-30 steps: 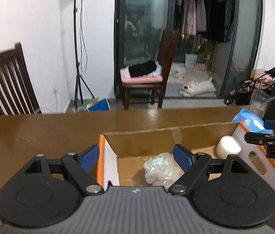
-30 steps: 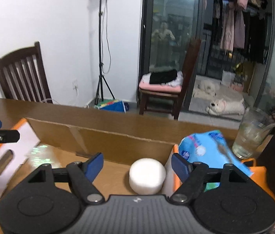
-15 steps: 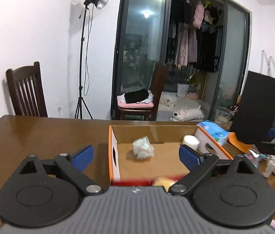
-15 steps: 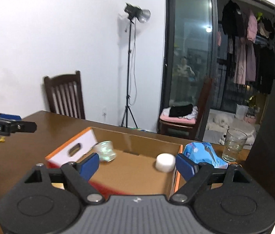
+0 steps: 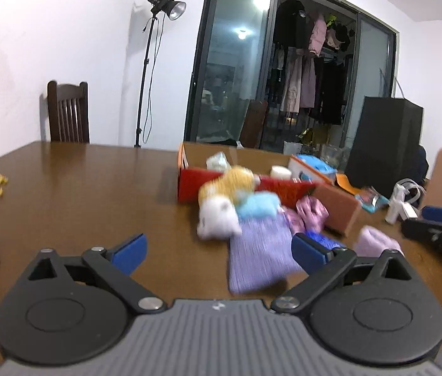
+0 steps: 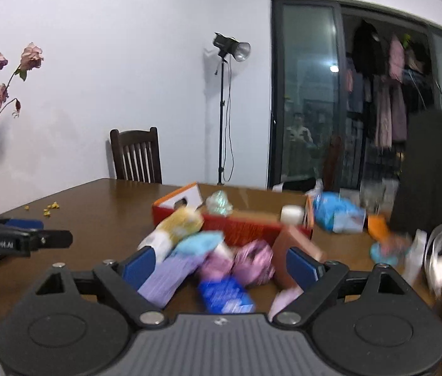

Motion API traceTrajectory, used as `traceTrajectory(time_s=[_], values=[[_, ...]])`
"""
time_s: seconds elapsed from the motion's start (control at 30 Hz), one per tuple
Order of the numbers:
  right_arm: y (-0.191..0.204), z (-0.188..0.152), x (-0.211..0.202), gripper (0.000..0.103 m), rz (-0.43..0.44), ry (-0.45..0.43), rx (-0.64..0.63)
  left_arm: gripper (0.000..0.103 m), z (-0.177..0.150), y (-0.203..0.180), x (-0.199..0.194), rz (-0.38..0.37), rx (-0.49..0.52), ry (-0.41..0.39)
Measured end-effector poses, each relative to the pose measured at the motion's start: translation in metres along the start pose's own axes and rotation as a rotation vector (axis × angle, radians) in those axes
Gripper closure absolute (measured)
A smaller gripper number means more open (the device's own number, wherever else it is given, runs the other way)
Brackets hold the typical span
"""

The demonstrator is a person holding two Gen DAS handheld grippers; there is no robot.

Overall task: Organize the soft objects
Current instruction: 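Move the left gripper to the plush sheep toy and grasp it, then pass the plush sheep from the left gripper to the right gripper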

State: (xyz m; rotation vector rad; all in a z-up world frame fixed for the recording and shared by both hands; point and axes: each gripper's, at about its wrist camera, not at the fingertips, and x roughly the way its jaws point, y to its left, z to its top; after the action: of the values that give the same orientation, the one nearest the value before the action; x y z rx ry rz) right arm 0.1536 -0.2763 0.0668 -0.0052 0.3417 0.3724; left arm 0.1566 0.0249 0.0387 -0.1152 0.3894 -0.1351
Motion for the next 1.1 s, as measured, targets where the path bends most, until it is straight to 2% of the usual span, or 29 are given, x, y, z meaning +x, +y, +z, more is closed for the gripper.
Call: traceTrajectory(time_s=[0.13,0.27,0.47,0.67,0.77,0.87,0.9,0.93,0.97,1.0,1.1], values=[[0.017,-0.029,-0.006,0.012,0.028,0.062,-0.021,0.002,-0.012,-0.004,-0.01,-0.012,0.032,0.012],[0.016,-0.039,0.0,0.012,0.026,0.076,0.01,0.002,-0.012,-0.003,0.008,-0.014,0.001,0.018],[0.012,-0.044,0.029,0.012,0.013,0.102,0.05,0.002,-0.002,-0.005,0.065,0.011,0.042,0.047],[0.009,-0.036,0.063,0.012,0.01,0.119,0.044,0.002,0.026,0.007,0.145,-0.017,-0.024,0.103],[0.004,-0.031,0.081,0.012,0.009,0.128,0.055,0.002,0.036,0.013,0.183,-0.008,-0.043,0.133],[0.001,-0.029,0.098,0.013,0.027,0.136,0.071,0.013,0.039,0.022,0.209,-0.006,-0.071,0.166],[0.001,-0.029,0.104,0.013,0.031,0.144,0.074,0.022,0.038,0.027,0.216,-0.019,-0.094,0.191],[0.001,-0.029,0.108,0.013,0.035,0.149,0.076,0.041,0.037,0.032,0.222,-0.035,-0.114,0.219],[0.0,-0.03,0.112,0.013,0.038,0.152,0.078,0.051,0.034,0.037,0.227,-0.072,-0.135,0.249],[0.0,-0.031,0.117,0.013,0.041,0.158,0.083,0.055,0.033,0.041,0.229,-0.11,-0.158,0.267],[-0.002,-0.03,0.126,0.013,0.047,0.165,0.093,0.057,0.034,0.046,0.222,-0.095,-0.173,0.236]])
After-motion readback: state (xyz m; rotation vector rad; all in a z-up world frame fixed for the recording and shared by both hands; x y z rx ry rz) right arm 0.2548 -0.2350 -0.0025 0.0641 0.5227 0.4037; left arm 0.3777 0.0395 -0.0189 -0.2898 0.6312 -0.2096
